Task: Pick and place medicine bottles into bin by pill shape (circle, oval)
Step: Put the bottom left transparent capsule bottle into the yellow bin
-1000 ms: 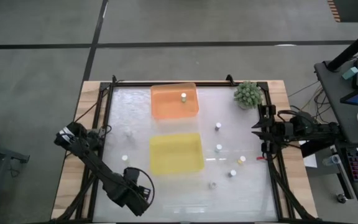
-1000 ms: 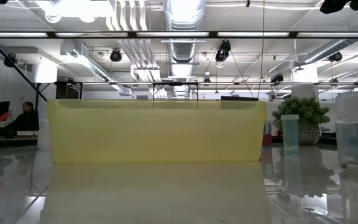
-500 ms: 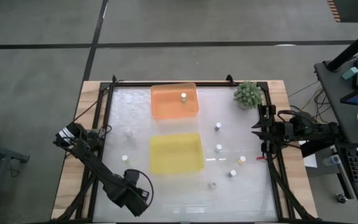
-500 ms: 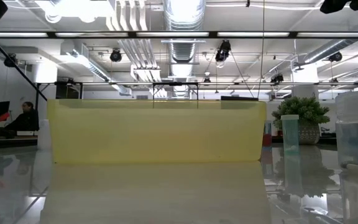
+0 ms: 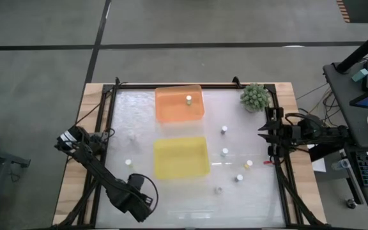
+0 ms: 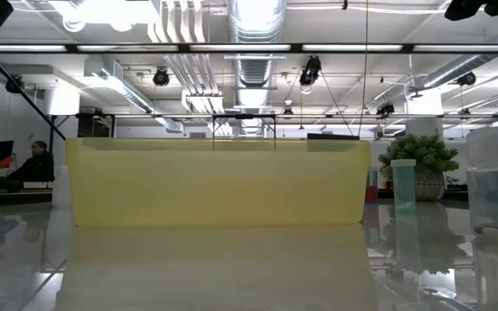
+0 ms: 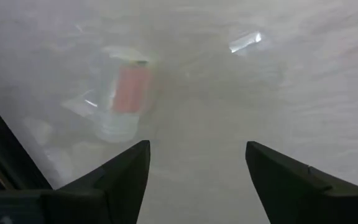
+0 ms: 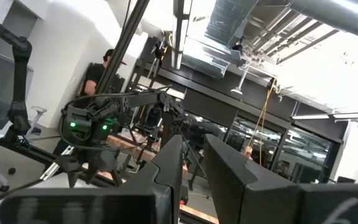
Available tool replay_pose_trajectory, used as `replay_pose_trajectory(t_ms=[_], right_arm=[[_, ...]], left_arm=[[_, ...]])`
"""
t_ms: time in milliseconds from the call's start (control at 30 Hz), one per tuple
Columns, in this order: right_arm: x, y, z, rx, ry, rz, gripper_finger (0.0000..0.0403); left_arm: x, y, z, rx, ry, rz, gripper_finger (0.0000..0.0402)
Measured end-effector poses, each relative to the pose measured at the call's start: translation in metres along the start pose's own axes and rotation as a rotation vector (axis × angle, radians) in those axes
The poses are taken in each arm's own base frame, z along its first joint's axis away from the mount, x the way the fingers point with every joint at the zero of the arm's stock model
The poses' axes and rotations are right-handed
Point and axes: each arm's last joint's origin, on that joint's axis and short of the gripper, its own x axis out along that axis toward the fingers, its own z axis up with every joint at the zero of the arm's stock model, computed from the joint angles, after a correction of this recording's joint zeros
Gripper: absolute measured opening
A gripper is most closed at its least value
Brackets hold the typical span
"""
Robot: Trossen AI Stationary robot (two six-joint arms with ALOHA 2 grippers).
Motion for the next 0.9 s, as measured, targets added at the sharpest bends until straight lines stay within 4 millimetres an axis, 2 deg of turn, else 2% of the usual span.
replay_pose_trajectory(t_ms=[133, 300, 633, 900], right_arm=[[0.000, 0.000, 0.000, 0.000, 0.000, 0.000, 0.0059], [0.000, 0.000, 0.000, 0.000, 0.000, 0.000, 0.0059], [0.000, 0.000, 0.000, -0.004, 0.000, 0.001, 0.0059], [0.000, 0.000, 0.000, -0.005, 0.001, 0.000, 0.0059]], left_arm=[[0.007, 0.009, 0.004, 0.079, -0.027, 0.082, 0.0249], [0.015, 0.025, 0.010, 0.069, -0.071, 0.225, 0.0249], [0.042, 0.035, 0.013, 0.064, -0.032, 0.233, 0.0249], [0.046, 0.039, 0.012, 0.020, -0.022, 0.261, 0.0249]])
